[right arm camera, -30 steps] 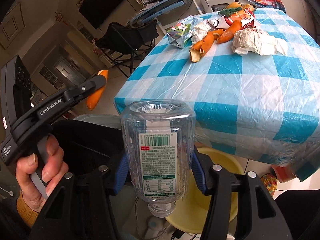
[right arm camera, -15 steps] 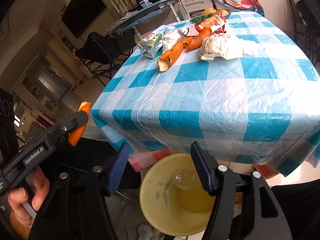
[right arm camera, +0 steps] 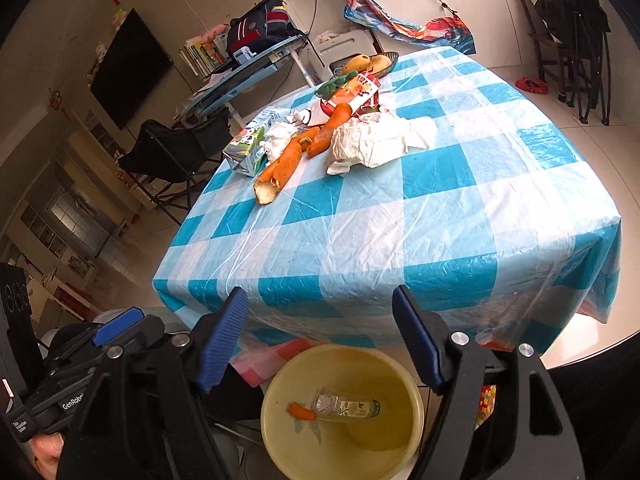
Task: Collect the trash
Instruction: 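Carry the bottle over the yellow basin and open the right gripper, then move both grippers back toward the remaining trash on the table, then grasp the crumpled white paper bag with the right gripper while the left grasps a carrot peel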
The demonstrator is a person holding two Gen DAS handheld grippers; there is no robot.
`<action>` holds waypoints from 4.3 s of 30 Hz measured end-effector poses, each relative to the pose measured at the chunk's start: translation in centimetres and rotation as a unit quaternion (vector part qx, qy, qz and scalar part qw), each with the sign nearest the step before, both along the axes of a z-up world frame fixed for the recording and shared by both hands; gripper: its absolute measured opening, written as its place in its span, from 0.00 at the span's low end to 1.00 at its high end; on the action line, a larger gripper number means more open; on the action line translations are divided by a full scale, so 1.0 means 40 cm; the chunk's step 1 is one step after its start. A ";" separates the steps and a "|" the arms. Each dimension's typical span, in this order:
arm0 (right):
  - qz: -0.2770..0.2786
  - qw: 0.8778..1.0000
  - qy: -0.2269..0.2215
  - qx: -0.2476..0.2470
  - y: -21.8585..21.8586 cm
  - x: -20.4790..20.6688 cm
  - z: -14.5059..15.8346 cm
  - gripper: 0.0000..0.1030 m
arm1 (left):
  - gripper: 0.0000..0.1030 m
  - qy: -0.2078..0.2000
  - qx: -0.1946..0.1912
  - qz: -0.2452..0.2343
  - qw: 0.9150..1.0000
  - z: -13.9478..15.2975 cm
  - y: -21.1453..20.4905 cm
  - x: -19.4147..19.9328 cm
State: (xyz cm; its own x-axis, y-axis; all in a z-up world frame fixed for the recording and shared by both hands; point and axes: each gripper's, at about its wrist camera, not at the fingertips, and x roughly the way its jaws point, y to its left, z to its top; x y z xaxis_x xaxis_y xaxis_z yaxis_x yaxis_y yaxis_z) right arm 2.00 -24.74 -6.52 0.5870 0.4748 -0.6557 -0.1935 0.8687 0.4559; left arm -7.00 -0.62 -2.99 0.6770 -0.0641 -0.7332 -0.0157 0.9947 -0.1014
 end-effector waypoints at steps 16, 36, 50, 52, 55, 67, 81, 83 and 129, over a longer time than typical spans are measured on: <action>0.007 0.999 -0.028 -0.039 0.035 -0.013 0.016 0.74 | 0.74 -0.059 -0.011 0.078 0.995 0.041 0.068 -0.010; 0.008 0.998 -0.032 -0.044 0.045 -0.015 0.012 0.74 | 0.76 -0.058 -0.009 0.079 0.995 0.036 0.068 -0.011; 0.002 0.998 -0.036 -0.044 0.037 -0.007 0.017 0.74 | 0.76 -0.056 -0.012 0.080 0.995 0.031 0.065 -0.007; -0.001 0.998 -0.038 -0.044 0.036 0.010 0.028 0.74 | 0.76 -0.051 -0.015 0.079 0.995 0.026 0.061 0.002; -0.008 0.998 -0.045 -0.046 0.021 0.044 0.052 0.74 | 0.76 -0.054 -0.018 0.071 0.996 0.038 0.052 0.022; 0.005 0.995 -0.043 -0.090 0.039 0.245 0.078 0.74 | 0.78 -0.066 -0.026 0.060 0.996 0.096 0.033 0.180; 0.014 0.993 -0.003 -0.117 0.051 0.344 -0.008 0.73 | 0.78 -0.006 -0.008 0.039 0.999 -0.022 -0.063 0.427; 0.019 0.992 -0.007 -0.126 0.056 0.343 -0.007 0.70 | 0.78 0.003 -0.003 0.036 0.999 -0.038 -0.080 0.453; 0.158 0.986 0.006 -0.057 0.171 -0.012 0.009 0.22 | 0.17 0.014 -0.059 -0.003 0.998 -0.020 0.009 0.137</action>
